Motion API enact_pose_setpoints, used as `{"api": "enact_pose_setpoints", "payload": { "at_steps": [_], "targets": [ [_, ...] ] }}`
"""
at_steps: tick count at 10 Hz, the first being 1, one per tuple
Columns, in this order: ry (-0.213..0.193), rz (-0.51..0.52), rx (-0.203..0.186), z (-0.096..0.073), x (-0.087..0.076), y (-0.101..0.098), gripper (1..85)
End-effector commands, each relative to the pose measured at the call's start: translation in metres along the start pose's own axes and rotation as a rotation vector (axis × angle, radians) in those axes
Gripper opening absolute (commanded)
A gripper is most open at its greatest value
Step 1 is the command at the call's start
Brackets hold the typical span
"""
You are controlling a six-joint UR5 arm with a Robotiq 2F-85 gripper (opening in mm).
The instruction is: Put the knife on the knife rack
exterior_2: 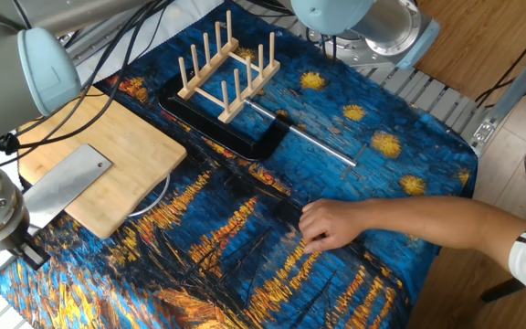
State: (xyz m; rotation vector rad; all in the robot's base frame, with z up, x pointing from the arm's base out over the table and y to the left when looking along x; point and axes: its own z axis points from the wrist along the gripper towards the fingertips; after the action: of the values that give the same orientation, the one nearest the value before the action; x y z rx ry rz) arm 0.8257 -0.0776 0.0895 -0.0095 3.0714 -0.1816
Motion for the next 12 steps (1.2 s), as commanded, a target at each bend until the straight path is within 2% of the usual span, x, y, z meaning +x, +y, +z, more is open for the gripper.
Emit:
{"api": "enact_pose_setpoints", "payload": {
  "at_steps": [1,4,5,6,8,12],
  "targets": [
    [0.016,0.0,-0.035,-0.001,0.004,0.008,24.0],
    [0.053,0.004,-0.07,-0.002,0.014,0.017,30.0],
    [0.076,-0.001,-0.061,-0.002,0.02,0.015,31.7],
    [0.077,-0.001,-0.059,-0.002,0.02,0.014,31.7],
    [0.091,-0.002,-0.038,0.011,0.022,0.01,31.7],
    [0.084,-0.023,-0.011,0.028,0.028,-0.003,31.7]
  ]
}}
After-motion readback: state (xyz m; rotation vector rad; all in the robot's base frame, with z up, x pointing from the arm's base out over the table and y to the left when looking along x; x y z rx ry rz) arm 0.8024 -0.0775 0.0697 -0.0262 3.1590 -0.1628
